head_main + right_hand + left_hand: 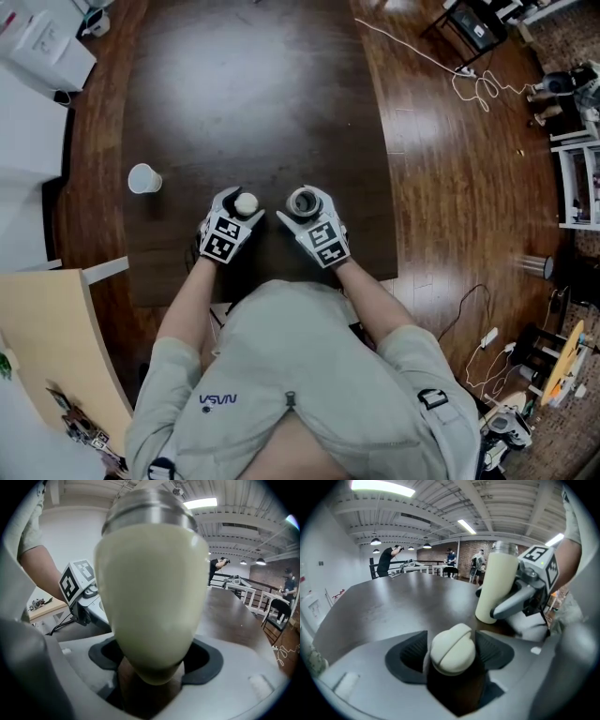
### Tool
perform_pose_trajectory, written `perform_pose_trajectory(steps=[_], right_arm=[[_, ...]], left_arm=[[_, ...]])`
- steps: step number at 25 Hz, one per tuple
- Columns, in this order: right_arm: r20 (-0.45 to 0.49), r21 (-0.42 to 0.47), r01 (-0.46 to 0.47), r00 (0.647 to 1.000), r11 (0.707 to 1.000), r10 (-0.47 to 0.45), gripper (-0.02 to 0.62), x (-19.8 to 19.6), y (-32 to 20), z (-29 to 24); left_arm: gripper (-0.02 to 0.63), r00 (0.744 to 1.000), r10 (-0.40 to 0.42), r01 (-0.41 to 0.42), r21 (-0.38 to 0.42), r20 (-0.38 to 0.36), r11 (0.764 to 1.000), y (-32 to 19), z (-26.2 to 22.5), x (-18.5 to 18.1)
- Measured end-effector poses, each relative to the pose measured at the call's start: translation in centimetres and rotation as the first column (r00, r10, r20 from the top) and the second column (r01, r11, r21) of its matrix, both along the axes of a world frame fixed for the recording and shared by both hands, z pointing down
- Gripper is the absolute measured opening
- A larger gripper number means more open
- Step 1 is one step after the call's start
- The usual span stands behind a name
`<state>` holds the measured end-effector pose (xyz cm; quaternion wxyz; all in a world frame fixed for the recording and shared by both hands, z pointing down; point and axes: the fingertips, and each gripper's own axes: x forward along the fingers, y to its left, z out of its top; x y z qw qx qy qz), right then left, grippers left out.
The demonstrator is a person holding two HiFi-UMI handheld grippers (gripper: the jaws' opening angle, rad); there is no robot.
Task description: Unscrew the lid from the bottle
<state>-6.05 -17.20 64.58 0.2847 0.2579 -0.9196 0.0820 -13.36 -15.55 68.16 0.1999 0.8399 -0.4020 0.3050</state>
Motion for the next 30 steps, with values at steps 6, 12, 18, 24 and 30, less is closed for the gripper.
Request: perform_pose_trajectory(steps=[6, 12, 18, 24, 30], right_arm=[[-0.043, -0.011, -0.056, 0.998, 0.998, 0.055, 0.367, 3.3, 0.5, 0.8], [-0.097, -0.035, -0.151, 0.984, 0.988, 0.147, 0.367, 7.0, 3.2, 1.0], [-0.089, -0.051, -0.249, 0.966, 0.967, 0.244, 0.365, 7.5, 5.1, 0.7], [0.038, -0.043, -0.302, 0.952, 0.952, 0.303, 0.320, 8.0, 9.2, -3.1], [0.184, 0.138, -0.252, 0.957, 0.958, 0.225, 0.079, 10.2, 12.4, -12.1]], left_arm=[[0.342, 0.990, -0.099, 0.107, 0.072, -0.104, 0.992, 1.0, -1.8, -1.6], [0.333, 0.958, -0.192, 0.217, 0.099, -0.214, 0.971, 4.0, -3.1, -4.1], [0.198, 0.925, -0.237, 0.287, 0.140, -0.297, 0.948, 5.9, -4.7, -4.3], [0.043, 0.884, -0.270, 0.360, 0.188, -0.383, 0.914, 8.9, -9.5, -2.5], [0.003, 0.874, -0.247, 0.370, 0.246, -0.418, 0.896, 13.2, -14.3, 3.5]])
